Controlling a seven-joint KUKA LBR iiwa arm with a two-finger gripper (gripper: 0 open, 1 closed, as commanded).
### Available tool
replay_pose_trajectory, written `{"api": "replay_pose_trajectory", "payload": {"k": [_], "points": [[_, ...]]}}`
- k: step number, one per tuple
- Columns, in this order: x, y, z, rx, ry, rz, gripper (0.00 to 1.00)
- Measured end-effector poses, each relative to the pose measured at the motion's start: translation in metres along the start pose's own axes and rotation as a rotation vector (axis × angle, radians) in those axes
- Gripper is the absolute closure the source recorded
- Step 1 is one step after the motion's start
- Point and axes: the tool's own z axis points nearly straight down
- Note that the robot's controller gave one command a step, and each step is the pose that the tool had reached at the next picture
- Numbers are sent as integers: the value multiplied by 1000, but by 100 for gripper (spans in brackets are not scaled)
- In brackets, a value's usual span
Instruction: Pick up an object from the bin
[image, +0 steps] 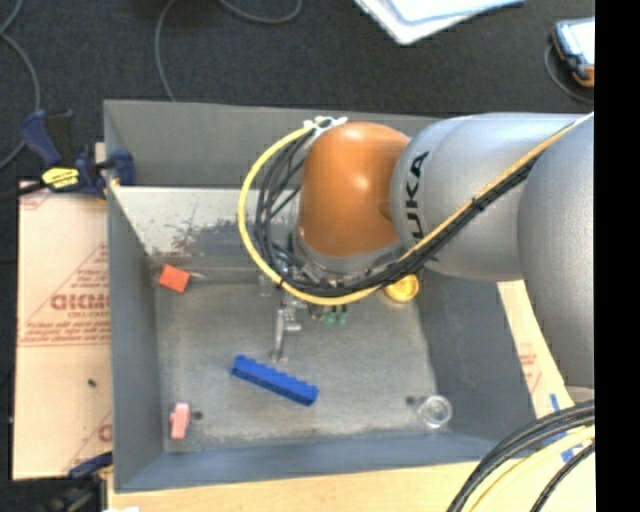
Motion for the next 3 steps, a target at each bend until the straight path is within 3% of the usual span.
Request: {"api": "replay_pose_trajectory", "payload": {"k": [1, 2, 3], "points": [[25, -14, 67, 1, 2, -113, 0], [32, -27, 102, 0, -1, -37, 0], [35, -45, 101, 0, 3, -251, 100]]}}
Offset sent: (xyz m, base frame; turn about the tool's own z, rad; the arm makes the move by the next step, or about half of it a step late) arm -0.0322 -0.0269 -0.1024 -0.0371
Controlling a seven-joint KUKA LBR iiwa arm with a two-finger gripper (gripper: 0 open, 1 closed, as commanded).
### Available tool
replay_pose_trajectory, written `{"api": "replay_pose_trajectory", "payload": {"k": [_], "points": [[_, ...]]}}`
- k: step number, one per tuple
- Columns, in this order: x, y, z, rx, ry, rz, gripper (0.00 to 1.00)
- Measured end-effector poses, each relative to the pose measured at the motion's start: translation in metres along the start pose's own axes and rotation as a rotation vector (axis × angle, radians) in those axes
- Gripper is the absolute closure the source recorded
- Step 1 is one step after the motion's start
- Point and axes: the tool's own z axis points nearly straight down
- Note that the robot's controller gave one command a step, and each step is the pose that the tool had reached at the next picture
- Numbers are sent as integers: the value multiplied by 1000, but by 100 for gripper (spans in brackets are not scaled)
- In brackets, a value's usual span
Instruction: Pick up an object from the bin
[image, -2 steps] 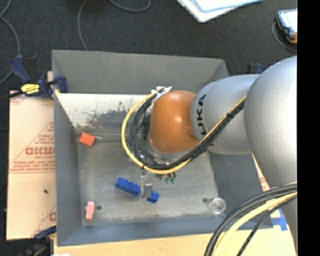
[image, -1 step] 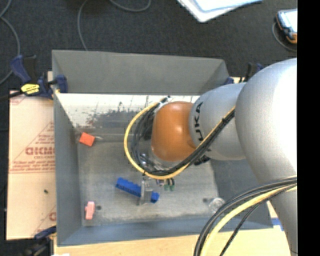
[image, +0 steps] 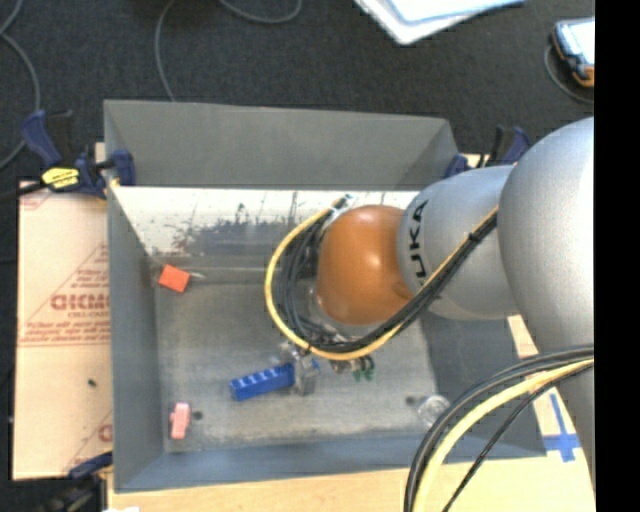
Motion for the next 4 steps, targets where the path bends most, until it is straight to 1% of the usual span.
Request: {"api": "replay_pose_trajectory", "payload": {"k": [1, 2, 3, 4], "points": [[0, 0, 0, 0, 0, 2, 100], [-17, 9, -93, 0, -3, 1, 100], [-17, 9, -93, -1, -3, 4, 0], [-17, 9, -93, -1, -3, 4, 0]]}}
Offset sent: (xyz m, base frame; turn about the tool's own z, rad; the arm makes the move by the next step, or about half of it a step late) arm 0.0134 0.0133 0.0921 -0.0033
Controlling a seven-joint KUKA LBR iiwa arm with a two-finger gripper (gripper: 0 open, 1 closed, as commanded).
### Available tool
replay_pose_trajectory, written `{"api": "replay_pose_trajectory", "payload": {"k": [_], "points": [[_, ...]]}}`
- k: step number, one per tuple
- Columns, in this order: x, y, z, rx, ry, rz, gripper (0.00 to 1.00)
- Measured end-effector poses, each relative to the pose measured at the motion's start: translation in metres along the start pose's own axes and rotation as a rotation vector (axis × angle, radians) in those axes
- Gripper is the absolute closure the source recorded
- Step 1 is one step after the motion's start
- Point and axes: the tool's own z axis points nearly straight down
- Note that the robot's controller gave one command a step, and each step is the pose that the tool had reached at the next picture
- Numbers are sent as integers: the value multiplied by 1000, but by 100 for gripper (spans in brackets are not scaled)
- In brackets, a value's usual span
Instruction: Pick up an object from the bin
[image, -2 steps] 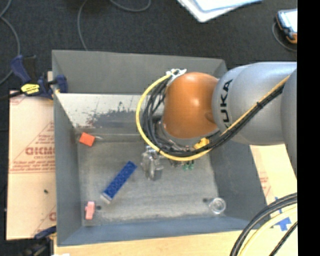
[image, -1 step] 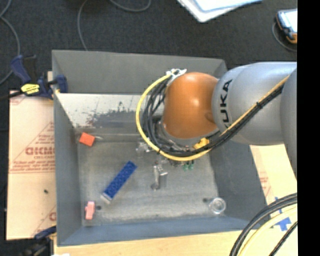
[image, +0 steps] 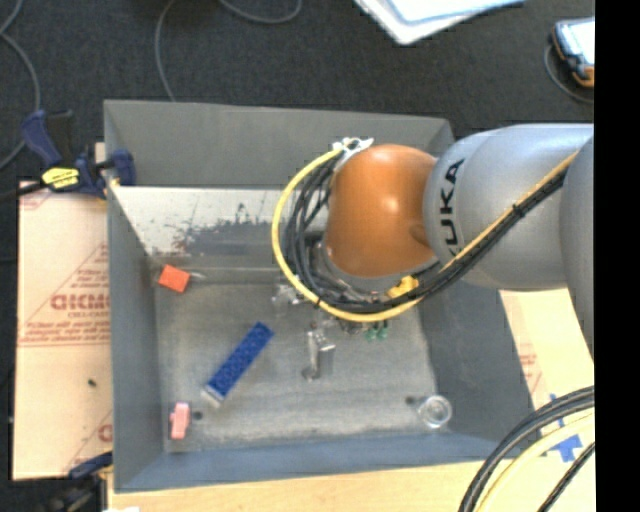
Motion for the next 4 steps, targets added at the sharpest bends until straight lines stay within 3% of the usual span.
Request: {"api": "replay_pose_trajectory", "payload": {"k": [1, 2, 3, 4], "points": [[-15, 20, 75, 1, -5, -128, 0], [-31, 44, 69, 1, -3, -220, 0], [-52, 46, 89, 2, -13, -362, 100], [-52, 46, 89, 1, -13, -361, 100]]}}
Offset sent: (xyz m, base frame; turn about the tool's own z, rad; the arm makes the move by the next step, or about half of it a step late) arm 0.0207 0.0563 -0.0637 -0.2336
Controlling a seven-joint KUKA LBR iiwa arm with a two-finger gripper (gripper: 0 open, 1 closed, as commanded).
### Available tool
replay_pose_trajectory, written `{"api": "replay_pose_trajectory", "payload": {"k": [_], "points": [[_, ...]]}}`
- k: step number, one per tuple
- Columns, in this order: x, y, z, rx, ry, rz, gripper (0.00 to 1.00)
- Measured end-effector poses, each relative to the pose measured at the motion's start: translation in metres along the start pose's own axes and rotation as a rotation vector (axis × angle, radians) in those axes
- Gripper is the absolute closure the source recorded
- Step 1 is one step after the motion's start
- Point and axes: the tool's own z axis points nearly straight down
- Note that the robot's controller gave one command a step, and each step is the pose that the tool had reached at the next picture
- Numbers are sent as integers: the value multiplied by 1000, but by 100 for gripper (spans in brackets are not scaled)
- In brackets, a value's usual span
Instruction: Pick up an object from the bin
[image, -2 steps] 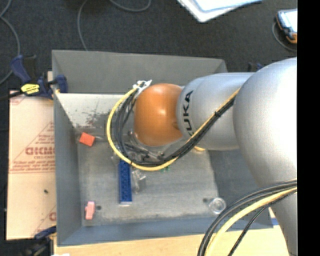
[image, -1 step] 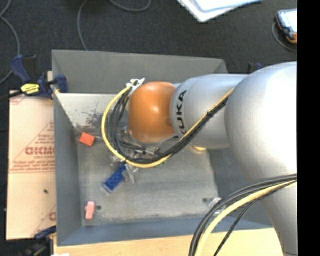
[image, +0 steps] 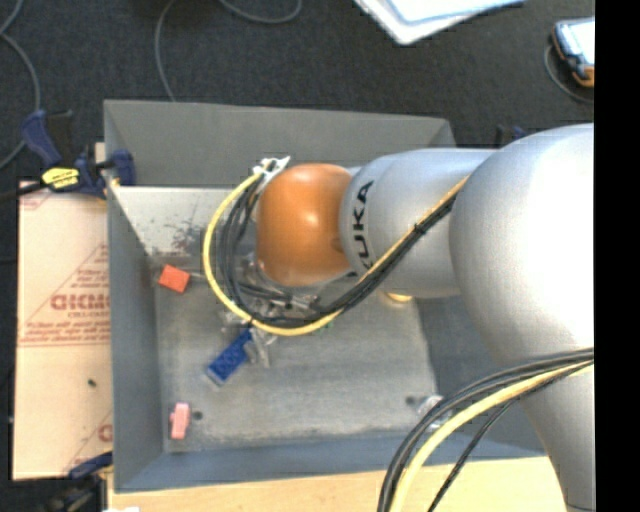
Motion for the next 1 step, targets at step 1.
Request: {"api": "replay_pose_trajectory", "payload": {"k": [1], "points": [[0, -38, -1, 4, -18, -22, 100]]}}
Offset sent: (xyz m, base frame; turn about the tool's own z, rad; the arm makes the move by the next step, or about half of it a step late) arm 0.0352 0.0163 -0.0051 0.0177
